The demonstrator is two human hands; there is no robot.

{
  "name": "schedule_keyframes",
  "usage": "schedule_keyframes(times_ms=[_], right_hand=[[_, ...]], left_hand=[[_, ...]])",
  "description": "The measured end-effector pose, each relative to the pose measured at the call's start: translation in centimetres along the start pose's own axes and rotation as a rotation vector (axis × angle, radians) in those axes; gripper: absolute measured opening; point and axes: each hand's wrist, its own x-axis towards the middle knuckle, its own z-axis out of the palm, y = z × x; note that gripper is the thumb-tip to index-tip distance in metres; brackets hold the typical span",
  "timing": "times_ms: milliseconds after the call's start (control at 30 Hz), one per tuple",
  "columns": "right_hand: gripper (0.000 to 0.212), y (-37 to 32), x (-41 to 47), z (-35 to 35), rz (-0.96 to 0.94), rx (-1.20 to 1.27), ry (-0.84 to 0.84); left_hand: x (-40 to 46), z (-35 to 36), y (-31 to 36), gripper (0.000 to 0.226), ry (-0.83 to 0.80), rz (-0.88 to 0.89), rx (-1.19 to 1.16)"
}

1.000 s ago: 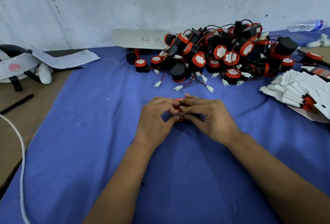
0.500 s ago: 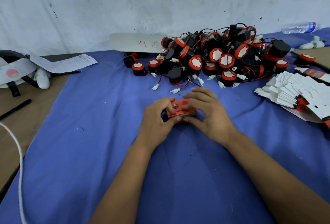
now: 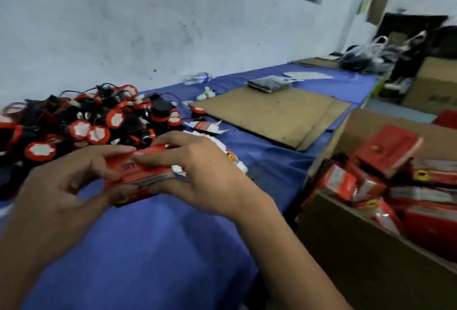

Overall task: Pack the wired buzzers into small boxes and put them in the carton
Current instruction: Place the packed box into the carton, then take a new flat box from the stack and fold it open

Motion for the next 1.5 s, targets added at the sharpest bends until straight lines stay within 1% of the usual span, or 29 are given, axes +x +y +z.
schedule_keyframes(times_ms=[33, 100, 133, 167, 233, 333, 433, 467, 600, 667, 733, 767, 833, 900, 933, 1000, 1033, 1067, 1100, 1133, 1167, 1200, 1233, 1267, 1300, 1400, 1433, 1467, 1500], right_hand=[[0.048, 0.0, -1.5, -3.7, 0.038, -0.056, 0.043], [0.052, -0.2, -5.3, -11.2, 0.149, -0.198, 0.092], [0.055, -0.5, -7.2, -14.4, 0.217, -0.285, 0.101], [0.058, -0.9, -9.4, -17.5, 0.293, -0.374, 0.113], [0.062, -1.7, -13.2, -22.0, 0.418, -0.508, 0.134], [0.063, -2.4, -17.6, -26.4, 0.627, -0.613, 0.108], [0.059, -1.3, -20.0, -27.3, 0.825, -0.651, -0.066], [0.059, -0.8, -20.4, -27.1, 0.866, -0.655, -0.112], [0.068, -0.1, -20.4, -26.6, 0.934, -0.654, -0.164], [0.082, -0.7, -20.0, -26.8, 0.96, -0.651, -0.158], [0.087, -1.5, -19.0, -26.5, 0.95, -0.64, -0.077], [0.084, -1.9, -18.0, -25.8, 0.908, -0.642, -0.036], [0.073, -2.7, -15.9, -24.0, 0.796, -0.638, 0.039], [0.057, -3.2, -13.5, -21.4, 0.681, -0.609, 0.097], [0.047, -3.3, -12.3, -19.7, 0.623, -0.562, 0.137], [0.028, -3.2, -9.7, -16.2, 0.518, -0.431, 0.249], [0.02, -2.9, -8.5, -14.4, 0.489, -0.377, 0.287], [0.015, -2.3, -7.4, -12.4, 0.491, -0.341, 0.291], [0.012, -1.3, -6.3, -10.3, 0.517, -0.303, 0.273], [0.01, -0.1, -5.5, -8.2, 0.567, -0.266, 0.25], [0.01, 1.5, -4.8, -6.1, 0.632, -0.226, 0.224], [0.012, 3.3, -4.5, -4.3, 0.71, -0.202, 0.199], [0.014, 5.3, -4.4, -2.5, 0.789, -0.203, 0.163], [0.015, 7.2, -4.5, -0.7, 0.848, -0.226, 0.109], [0.019, 8.9, -4.9, 0.6, 0.875, -0.252, 0.047], [0.054, 12.1, -5.9, 3.4, 0.827, -0.209, -0.094], [0.057, 12.5, -6.0, 4.1, 0.804, -0.18, -0.115], [0.052, 12.8, -6.1, 4.4, 0.784, -0.173, -0.129], [0.041, 12.9, -6.2, 4.6, 0.772, -0.182, -0.138]], left_hand=[[2.1, 1.9, 2.8, 0.071, -0.028, 0.058, -0.041], [4.8, 6.5, 10.0, 0.041, -0.049, 0.287, -0.167], [5.3, 8.5, 13.3, 0.034, -0.063, 0.357, -0.216], [5.9, 10.6, 16.6, 0.032, -0.115, 0.416, -0.281], [6.9, 13.7, 21.8, 0.034, -0.212, 0.514, -0.326], [7.9, 18.2, 27.1, 0.035, -0.339, 0.598, -0.252], [7.4, 22.3, 28.2, 0.032, -0.518, 0.607, -0.09], [7.2, 23.3, 28.1, 0.03, -0.537, 0.615, -0.056], [6.8, 24.9, 27.0, 0.033, -0.472, 0.645, -0.034], [7.2, 24.8, 26.6, 0.022, -0.441, 0.649, -0.047], [7.3, 24.5, 25.7, 0.014, -0.429, 0.6, -0.128], [7.1, 24.1, 24.9, 0.016, -0.409, 0.557, -0.191], [6.3, 23.0, 22.8, 0.023, -0.305, 0.462, -0.295], [5.7, 22.3, 20.1, 0.018, -0.186, 0.321, -0.328], [5.4, 22.0, 18.5, 0.012, -0.131, 0.233, -0.302], [4.9, 21.7, 15.0, 0.033, -0.019, 0.098, -0.176], [4.6, 21.6, 13.2, 0.036, 0.003, 0.034, -0.134], [4.3, 21.7, 11.7, 0.022, -0.012, -0.042, -0.096], [4.2, 21.5, 9.9, 0.005, -0.038, -0.116, -0.073], [4.2, 21.5, 8.8, 0.023, 0.0, -0.209, -0.079], [4.3, 21.5, 7.3, 0.025, 0.025, -0.272, -0.08], [4.4, 21.4, 6.5, 0.018, 0.041, -0.332, -0.043], [4.5, 21.4, 5.6, 0.01, 0.041, -0.354, 0.013], [4.3, 21.1, 5.1, 0.008, 0.082, -0.336, 0.072], [4.3, 21.2, 4.5, 0.011, 0.114, -0.312, 0.097], [4.4, 21.0, 3.5, 0.03, 0.203, -0.327, 0.066], [4.5, 21.0, 3.2, 0.035, 0.223, -0.337, 0.051], [4.6, 21.2, 3.2, 0.038, 0.236, -0.351, 0.023], [4.7, 21.3, 3.2, 0.038, 0.254, -0.362, -0.001]])
